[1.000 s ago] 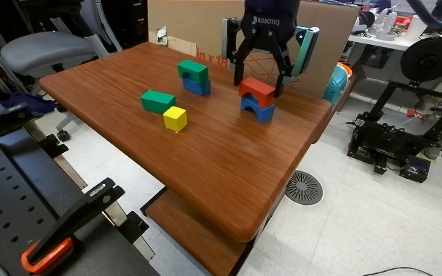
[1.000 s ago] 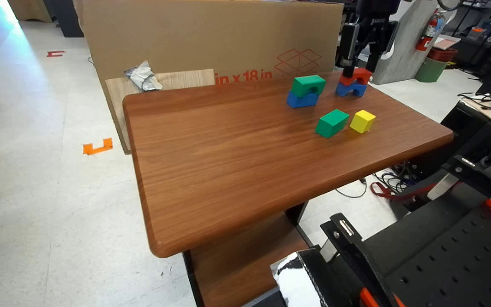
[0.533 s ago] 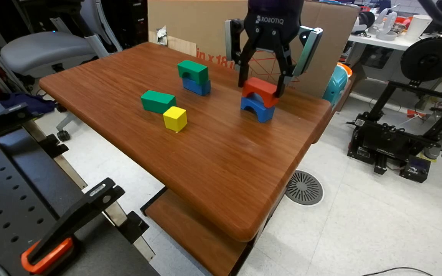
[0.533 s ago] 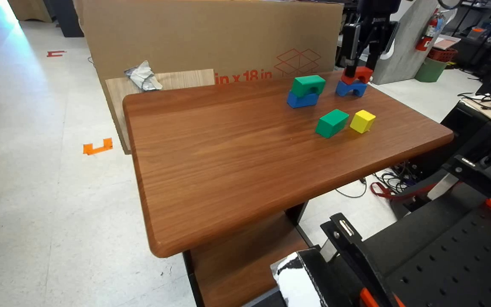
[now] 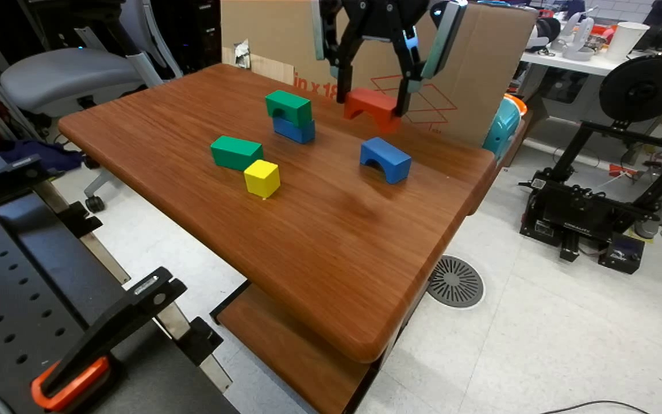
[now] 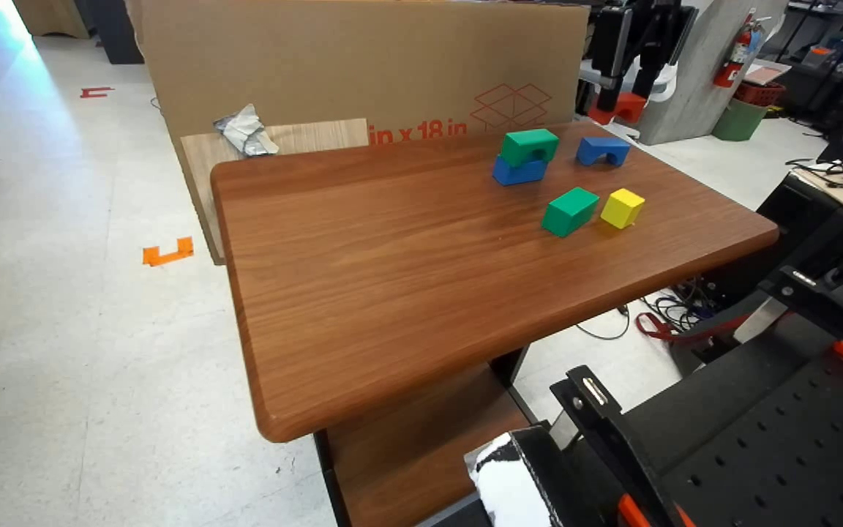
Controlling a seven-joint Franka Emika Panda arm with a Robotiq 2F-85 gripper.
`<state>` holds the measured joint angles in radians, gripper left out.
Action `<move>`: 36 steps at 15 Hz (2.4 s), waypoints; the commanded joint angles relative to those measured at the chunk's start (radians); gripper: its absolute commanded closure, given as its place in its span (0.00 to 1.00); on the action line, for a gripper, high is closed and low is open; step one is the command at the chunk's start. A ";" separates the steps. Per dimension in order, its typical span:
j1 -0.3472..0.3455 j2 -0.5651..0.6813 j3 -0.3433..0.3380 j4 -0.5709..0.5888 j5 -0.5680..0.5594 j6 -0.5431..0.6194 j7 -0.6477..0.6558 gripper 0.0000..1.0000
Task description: Pick up the orange object and put it on top of the green object
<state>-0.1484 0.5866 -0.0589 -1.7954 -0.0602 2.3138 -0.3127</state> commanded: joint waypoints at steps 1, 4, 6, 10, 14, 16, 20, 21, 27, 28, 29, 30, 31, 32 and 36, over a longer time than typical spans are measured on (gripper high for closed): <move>0.007 -0.102 0.027 -0.145 -0.033 0.063 -0.043 0.55; 0.036 -0.135 0.037 -0.213 -0.067 0.095 -0.033 0.55; 0.056 -0.153 0.041 -0.254 -0.083 0.114 -0.020 0.55; 0.094 -0.177 0.042 -0.310 -0.107 0.137 0.009 0.55; 0.118 -0.192 0.043 -0.339 -0.117 0.130 0.034 0.55; 0.126 -0.193 0.044 -0.350 -0.126 0.132 0.036 0.55; 0.141 -0.199 0.039 -0.380 -0.165 0.152 0.042 0.55; 0.144 -0.201 0.038 -0.387 -0.175 0.162 0.046 0.55; 0.151 -0.208 0.035 -0.426 -0.237 0.225 0.053 0.55; 0.152 -0.209 0.036 -0.431 -0.240 0.230 0.052 0.55; 0.153 -0.210 0.036 -0.436 -0.246 0.235 0.051 0.55; 0.152 -0.212 0.037 -0.440 -0.249 0.234 0.049 0.55; 0.153 -0.215 0.039 -0.444 -0.250 0.234 0.048 0.55; 0.153 -0.216 0.039 -0.447 -0.251 0.234 0.046 0.55; 0.156 -0.233 0.044 -0.468 -0.255 0.230 0.040 0.55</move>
<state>0.0009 0.4088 -0.0147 -2.2049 -0.2871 2.5160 -0.2819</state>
